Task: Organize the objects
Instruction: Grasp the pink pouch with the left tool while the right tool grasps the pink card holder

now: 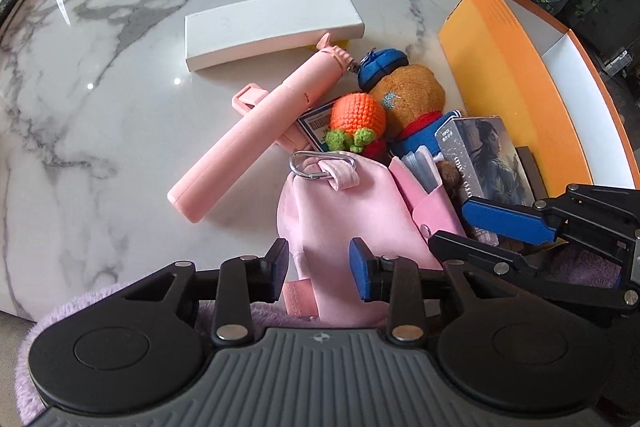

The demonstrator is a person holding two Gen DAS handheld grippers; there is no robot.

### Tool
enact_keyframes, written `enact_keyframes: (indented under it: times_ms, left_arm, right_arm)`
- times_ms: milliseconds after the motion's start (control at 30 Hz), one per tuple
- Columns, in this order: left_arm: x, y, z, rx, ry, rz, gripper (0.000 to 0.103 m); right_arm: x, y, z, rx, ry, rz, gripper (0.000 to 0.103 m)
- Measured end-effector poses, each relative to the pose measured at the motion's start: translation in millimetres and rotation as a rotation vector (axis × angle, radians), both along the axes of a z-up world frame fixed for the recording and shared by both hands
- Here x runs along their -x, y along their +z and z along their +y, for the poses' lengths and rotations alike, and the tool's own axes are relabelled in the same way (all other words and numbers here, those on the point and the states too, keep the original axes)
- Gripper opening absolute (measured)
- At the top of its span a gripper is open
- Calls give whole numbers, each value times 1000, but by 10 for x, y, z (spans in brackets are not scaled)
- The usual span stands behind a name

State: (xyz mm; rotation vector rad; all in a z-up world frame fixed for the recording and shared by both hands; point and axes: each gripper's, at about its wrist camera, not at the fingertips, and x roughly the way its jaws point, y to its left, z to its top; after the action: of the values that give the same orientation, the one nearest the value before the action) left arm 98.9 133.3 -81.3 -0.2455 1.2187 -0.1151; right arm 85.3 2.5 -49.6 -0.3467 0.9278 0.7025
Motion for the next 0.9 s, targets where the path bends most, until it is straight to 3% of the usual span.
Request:
enact_keyframes:
  times_ms: [67,167,367,500,667,900]
  left_arm:
    - [-66,-76,46,44,4,38,51]
    - [-147,-173,92,99,7,77,58]
    - [-199,-276,103,133,16,107,61]
    - [-195,-247,74,108,13,89,51]
    - [-89,-104,49,67,14,9,28]
    - [90,288,-49,-32,23,-144,22]
  right_arm:
    - [-27,-36,39,20,7,6,28]
    - [-45,-84,89,56,6,3,28]
    - [-20,-142,170,105,17,-36,26]
    - [-7,-154,190,107,11,-52,24]
    - [1,-108,154,99,-5,-66,21]
    - [90,137,22,9,-4,-89,19]
